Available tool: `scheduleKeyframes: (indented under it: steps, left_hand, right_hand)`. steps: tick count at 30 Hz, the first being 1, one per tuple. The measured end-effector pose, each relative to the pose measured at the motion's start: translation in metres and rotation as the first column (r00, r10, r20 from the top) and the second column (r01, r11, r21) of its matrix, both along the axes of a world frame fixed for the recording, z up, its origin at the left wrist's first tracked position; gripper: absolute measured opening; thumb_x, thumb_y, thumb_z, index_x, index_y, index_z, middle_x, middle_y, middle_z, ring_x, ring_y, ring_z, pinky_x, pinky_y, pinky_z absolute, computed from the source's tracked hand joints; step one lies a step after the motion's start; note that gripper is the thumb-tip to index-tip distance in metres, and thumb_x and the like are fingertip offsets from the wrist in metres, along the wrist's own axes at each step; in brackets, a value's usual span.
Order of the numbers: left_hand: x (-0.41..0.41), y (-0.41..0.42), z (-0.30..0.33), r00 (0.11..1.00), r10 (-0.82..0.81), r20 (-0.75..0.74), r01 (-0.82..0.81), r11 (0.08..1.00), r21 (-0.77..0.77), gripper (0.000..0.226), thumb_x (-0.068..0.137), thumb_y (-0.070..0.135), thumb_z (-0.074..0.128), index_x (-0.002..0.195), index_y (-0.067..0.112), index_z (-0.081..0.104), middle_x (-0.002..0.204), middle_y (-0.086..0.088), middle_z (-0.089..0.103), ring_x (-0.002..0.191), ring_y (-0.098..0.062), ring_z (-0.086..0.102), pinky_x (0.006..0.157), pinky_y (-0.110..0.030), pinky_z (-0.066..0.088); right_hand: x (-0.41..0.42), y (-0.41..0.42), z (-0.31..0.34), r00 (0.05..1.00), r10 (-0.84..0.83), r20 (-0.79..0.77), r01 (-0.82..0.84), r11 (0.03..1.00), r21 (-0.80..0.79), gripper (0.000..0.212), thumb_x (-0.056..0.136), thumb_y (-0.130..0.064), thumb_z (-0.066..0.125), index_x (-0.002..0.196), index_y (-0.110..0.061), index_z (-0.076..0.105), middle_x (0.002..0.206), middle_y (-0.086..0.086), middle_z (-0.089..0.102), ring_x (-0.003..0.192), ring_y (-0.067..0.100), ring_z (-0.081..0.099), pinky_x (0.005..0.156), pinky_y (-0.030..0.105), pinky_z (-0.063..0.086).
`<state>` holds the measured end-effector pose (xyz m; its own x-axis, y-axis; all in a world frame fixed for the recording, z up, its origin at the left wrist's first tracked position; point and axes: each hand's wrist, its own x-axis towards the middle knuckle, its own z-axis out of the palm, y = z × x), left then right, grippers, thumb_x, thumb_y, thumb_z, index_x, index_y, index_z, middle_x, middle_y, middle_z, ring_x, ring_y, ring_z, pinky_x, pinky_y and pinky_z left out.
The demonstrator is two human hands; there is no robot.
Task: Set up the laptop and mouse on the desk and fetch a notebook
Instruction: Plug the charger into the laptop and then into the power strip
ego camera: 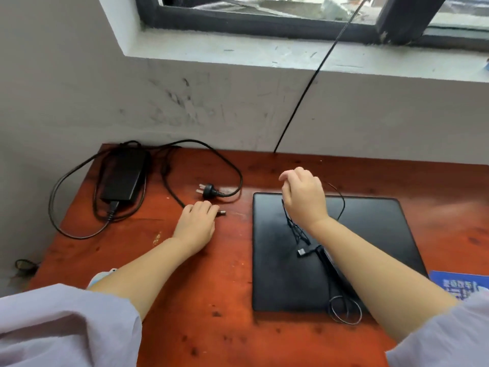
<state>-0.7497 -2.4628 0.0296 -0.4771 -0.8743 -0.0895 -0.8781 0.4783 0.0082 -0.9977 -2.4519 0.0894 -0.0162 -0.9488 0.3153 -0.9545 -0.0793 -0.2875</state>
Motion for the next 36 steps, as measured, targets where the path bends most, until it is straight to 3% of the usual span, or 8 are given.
scheduleKeyframes:
  steps: [4, 8, 13, 17, 23, 26, 31, 36]
  left_hand:
    - [0.010, -0.012, -0.013, 1.000, -0.010, -0.009, 0.011, 0.994, 0.105, 0.042, 0.091, 0.021, 0.049, 0.131, 0.010, 0.044, 0.123, -0.011, 0.051, 0.112, -0.030, 0.048, 0.093, -0.040, 0.039]
    - [0.003, -0.025, -0.015, 0.999, 0.012, -0.053, -0.005, 0.991, 0.133, 0.019, 0.094, 0.011, 0.044, 0.111, 0.009, 0.051, 0.114, -0.010, 0.052, 0.106, -0.030, 0.047, 0.087, -0.038, 0.038]
    - [-0.021, -0.035, -0.012, 0.962, -0.033, -0.271, 0.071, 0.989, 0.130, 0.020, 0.095, 0.018, 0.045, 0.109, 0.006, 0.054, 0.110, -0.012, 0.052, 0.102, -0.030, 0.047, 0.085, -0.040, 0.043]
    - [-0.034, -0.043, -0.012, 0.943, -0.027, -0.333, 0.078, 0.987, 0.141, 0.021, 0.096, 0.018, 0.044, 0.110, 0.007, 0.053, 0.107, -0.011, 0.059, 0.099, -0.030, 0.052, 0.085, -0.039, 0.041]
    - [-0.031, -0.040, -0.017, 0.922, -0.006, -0.387, 0.080, 0.981, 0.176, 0.022, 0.095, 0.020, 0.046, 0.111, 0.009, 0.056, 0.107, -0.010, 0.065, 0.101, -0.028, 0.056, 0.086, -0.037, 0.039]
    - [-0.030, -0.041, -0.015, 0.901, -0.010, -0.433, 0.097, 0.979, 0.178, 0.021, 0.095, 0.020, 0.047, 0.109, 0.009, 0.058, 0.104, -0.008, 0.066, 0.100, -0.027, 0.058, 0.087, -0.038, 0.040]
    - [-0.032, -0.043, -0.008, 0.820, 0.012, -0.572, 0.105, 0.980, 0.171, 0.021, 0.093, 0.017, 0.053, 0.109, 0.008, 0.063, 0.098, -0.009, 0.069, 0.096, -0.028, 0.061, 0.088, -0.041, 0.042]
    - [-0.037, -0.045, -0.001, 0.772, 0.009, -0.636, 0.121, 0.980, 0.161, 0.021, 0.092, 0.016, 0.054, 0.108, 0.008, 0.064, 0.099, -0.008, 0.070, 0.097, -0.026, 0.061, 0.090, -0.040, 0.041]
  right_hand:
    - [0.038, -0.028, -0.017, 0.995, 0.092, -0.039, -0.083, 0.978, 0.191, 0.020, 0.087, -0.010, 0.047, 0.099, -0.006, 0.062, 0.098, 0.013, 0.062, 0.089, 0.034, 0.056, 0.073, 0.040, 0.040]
    - [0.037, -0.056, -0.040, 0.998, 0.047, -0.032, -0.025, 0.863, 0.504, 0.030, 0.095, -0.020, 0.035, 0.113, -0.008, 0.055, 0.116, 0.014, 0.056, 0.105, 0.036, 0.052, 0.086, 0.042, 0.042]
    - [0.030, -0.081, -0.058, 0.998, 0.069, -0.010, -0.043, 0.718, 0.695, 0.043, 0.098, -0.039, 0.025, 0.071, -0.014, 0.048, 0.102, 0.022, 0.062, 0.096, 0.037, 0.057, 0.072, 0.036, 0.038]
    - [0.029, -0.084, -0.066, 0.985, 0.162, -0.051, -0.079, 0.700, 0.710, 0.050, 0.097, -0.044, 0.025, 0.089, -0.009, 0.060, 0.102, 0.022, 0.059, 0.098, 0.038, 0.055, 0.080, 0.039, 0.041]
    - [0.025, -0.072, -0.070, 0.977, 0.207, -0.040, -0.151, 0.820, 0.552, 0.040, 0.098, -0.036, 0.028, 0.069, -0.014, 0.044, 0.073, 0.010, 0.057, 0.079, 0.036, 0.058, 0.060, 0.034, 0.033]
    - [0.025, -0.073, -0.067, 0.984, 0.172, -0.047, -0.118, 0.826, 0.552, 0.042, 0.098, -0.036, 0.025, 0.068, -0.016, 0.045, 0.070, 0.011, 0.062, 0.073, 0.036, 0.059, 0.057, 0.034, 0.032]
    - [0.026, -0.071, -0.062, 0.992, 0.117, 0.047, -0.124, 0.824, 0.553, 0.046, 0.097, -0.036, 0.027, 0.055, -0.020, 0.035, 0.054, -0.002, 0.049, 0.063, 0.029, 0.052, 0.052, 0.034, 0.029]
    - [0.017, -0.075, -0.050, 0.993, 0.075, 0.090, -0.111, 0.844, 0.524, 0.046, 0.096, -0.037, 0.029, 0.063, -0.010, 0.047, 0.057, 0.000, 0.053, 0.065, 0.028, 0.052, 0.053, 0.034, 0.031]
